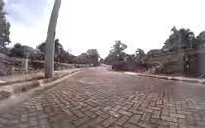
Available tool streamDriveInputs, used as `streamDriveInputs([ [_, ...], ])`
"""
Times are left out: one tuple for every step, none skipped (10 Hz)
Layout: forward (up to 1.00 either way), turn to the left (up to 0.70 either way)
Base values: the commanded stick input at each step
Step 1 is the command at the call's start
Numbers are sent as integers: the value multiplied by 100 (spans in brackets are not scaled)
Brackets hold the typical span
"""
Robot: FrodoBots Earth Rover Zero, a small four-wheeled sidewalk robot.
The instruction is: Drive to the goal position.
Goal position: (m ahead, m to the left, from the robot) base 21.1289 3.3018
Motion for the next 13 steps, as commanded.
streamDriveInputs([
  [70, 0],
  [70, 0],
  [70, 0],
  [70, 0],
  [70, 0],
  [70, 0],
  [70, 0],
  [70, 0],
  [70, 0],
  [70, 0],
  [70, 0],
  [70, 0],
  [70, 0],
])
